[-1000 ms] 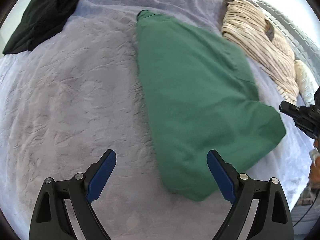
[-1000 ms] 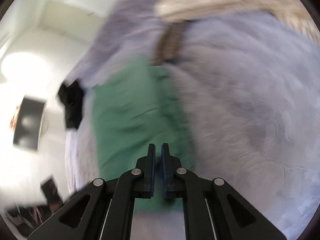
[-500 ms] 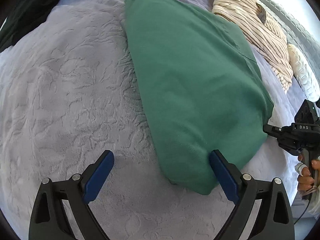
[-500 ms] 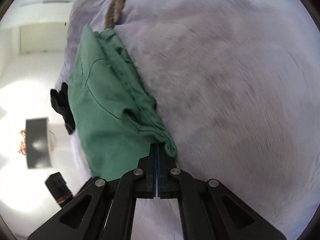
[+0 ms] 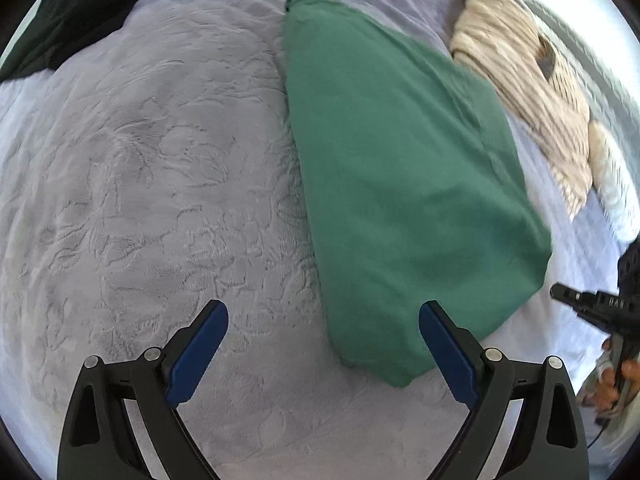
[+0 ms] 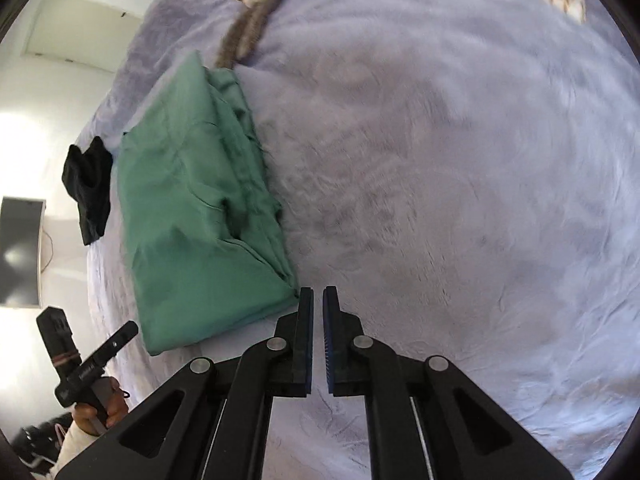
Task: Fold large clothes
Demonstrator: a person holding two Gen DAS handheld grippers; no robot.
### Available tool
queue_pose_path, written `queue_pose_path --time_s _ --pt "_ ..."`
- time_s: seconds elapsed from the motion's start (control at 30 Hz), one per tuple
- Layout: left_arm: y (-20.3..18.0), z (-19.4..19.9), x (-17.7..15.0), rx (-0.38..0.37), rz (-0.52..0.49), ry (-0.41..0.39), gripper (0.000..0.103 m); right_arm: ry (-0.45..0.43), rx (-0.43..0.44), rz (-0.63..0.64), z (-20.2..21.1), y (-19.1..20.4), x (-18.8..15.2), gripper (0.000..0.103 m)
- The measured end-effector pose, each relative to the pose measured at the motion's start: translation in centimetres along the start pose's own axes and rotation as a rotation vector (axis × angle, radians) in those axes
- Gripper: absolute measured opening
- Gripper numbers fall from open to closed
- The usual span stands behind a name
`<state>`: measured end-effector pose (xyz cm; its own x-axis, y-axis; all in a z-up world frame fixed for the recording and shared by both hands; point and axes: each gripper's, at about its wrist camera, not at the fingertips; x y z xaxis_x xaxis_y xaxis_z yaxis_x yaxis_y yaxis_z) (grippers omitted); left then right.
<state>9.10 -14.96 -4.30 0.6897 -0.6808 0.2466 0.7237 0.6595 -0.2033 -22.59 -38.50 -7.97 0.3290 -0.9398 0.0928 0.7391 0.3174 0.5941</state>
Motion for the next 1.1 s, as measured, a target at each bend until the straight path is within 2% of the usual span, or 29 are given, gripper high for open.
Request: queue_pose_path --time_s 0.07,0.1,0.13,0.17,0.2,0.23,0.37,0.57,0.83,0.97,1.03,1.1 --pt "0.2 -0.1 0.6 -0.020 0.029 -0.002 0.097 -0.001 0.014 0.006 -0.1 0.6 0.6 0.007" --pt "0.3 -0.1 0.9 -0.030 0.040 -0.004 0.097 0.001 0.019 0.013 -0.2 0.9 1.1 0.011" --pt "0.4 -0.2 1.2 -0.038 0.047 -0.004 0.097 0.002 0.021 0.019 -0.2 1.2 1.4 0.025" --pt "0.3 -0.4 1.5 -0.045 0.052 -0.005 0.097 0.002 0.020 0.026 -0.3 1.4 1.5 0.034" --pt "0.2 -0.6 1.7 -0.049 0.053 -0.006 0.097 -0.007 0.018 0.043 -0.3 1.9 2.0 0.052" --pt "-0.1 -0.9 1.9 -0.051 0.052 -0.006 0.097 -0.017 0.020 0.056 -0.4 2.5 2.0 0.058" --pt "-0.4 -1.8 2.4 -0.061 0.060 -0.006 0.097 -0.031 0.070 0.094 -0.4 3.7 3.3 0.058" --pt "-1.1 -3.4 2.6 -0.100 0.087 0.017 0.097 0.008 0.141 0.101 -2.2 4.1 6.4 0.058" --pt "-1.9 -6.4 3.1 -0.210 0.098 0.102 0.097 0.087 0.282 0.059 -7.2 3.7 11.5 0.061" --pt "-2.6 -7.1 3.9 -0.242 0.097 0.112 0.097 0.159 0.369 0.025 -10.5 3.6 13.5 0.061" --pt "-3.0 -7.6 4.3 -0.246 0.103 0.118 0.100 0.179 0.384 0.019 -12.2 4.0 14.2 0.063" --pt "-3.4 -8.4 4.7 -0.254 0.103 0.119 0.101 0.185 0.439 0.013 -13.3 4.4 14.9 0.063"
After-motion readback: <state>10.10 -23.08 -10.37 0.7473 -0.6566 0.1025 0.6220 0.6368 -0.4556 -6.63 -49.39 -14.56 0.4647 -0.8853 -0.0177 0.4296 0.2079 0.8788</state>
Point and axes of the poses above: each gripper's, at about its wrist camera, not at the fingertips, and z roughly against the way its jaws point, y to its left, x to its top, and after that the axes turned 5 degrees about x, right-handed
